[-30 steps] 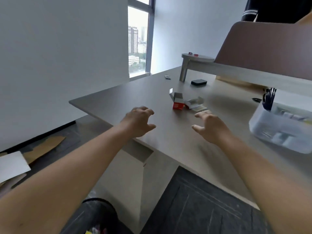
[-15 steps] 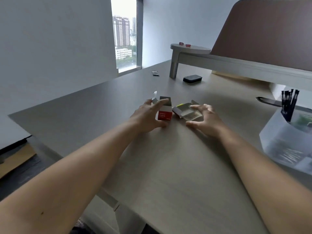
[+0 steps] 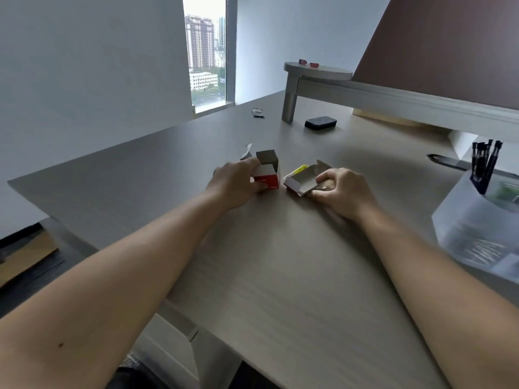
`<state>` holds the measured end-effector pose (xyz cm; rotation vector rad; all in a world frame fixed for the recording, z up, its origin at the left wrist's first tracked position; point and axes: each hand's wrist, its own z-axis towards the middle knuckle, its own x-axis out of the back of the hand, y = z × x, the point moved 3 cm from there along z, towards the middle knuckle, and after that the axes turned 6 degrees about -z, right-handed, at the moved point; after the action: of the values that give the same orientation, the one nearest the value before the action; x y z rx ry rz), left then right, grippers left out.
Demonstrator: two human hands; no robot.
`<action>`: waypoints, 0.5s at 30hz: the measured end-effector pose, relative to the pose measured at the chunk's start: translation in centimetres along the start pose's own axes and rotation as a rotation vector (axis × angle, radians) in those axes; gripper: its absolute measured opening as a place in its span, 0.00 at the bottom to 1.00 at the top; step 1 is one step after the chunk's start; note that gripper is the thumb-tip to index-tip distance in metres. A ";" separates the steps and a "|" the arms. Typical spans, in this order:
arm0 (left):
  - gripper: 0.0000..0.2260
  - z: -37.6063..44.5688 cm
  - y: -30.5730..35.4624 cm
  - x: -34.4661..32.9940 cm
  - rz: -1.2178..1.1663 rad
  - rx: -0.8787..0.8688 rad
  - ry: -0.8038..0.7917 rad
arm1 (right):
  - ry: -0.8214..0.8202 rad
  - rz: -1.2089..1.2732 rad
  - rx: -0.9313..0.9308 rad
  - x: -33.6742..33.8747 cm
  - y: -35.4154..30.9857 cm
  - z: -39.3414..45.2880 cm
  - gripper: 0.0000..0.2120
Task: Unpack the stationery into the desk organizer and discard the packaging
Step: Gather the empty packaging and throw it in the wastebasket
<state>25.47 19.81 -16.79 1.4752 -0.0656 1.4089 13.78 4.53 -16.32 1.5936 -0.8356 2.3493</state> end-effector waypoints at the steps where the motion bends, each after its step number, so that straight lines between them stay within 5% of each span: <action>1: 0.14 -0.2 -0.1 0.3 -0.001 0.009 0.004 | 0.014 0.011 0.004 0.2 0.0 -0.3 0.17; 15: 0.17 -10.8 -1.7 6.1 -0.083 0.096 0.104 | 0.053 0.169 0.071 0.6 -5.9 -7.6 0.18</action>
<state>20.90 31.42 -15.77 1.4632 0.1285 1.4353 10.06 13.39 -15.73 1.5355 -0.9185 2.5522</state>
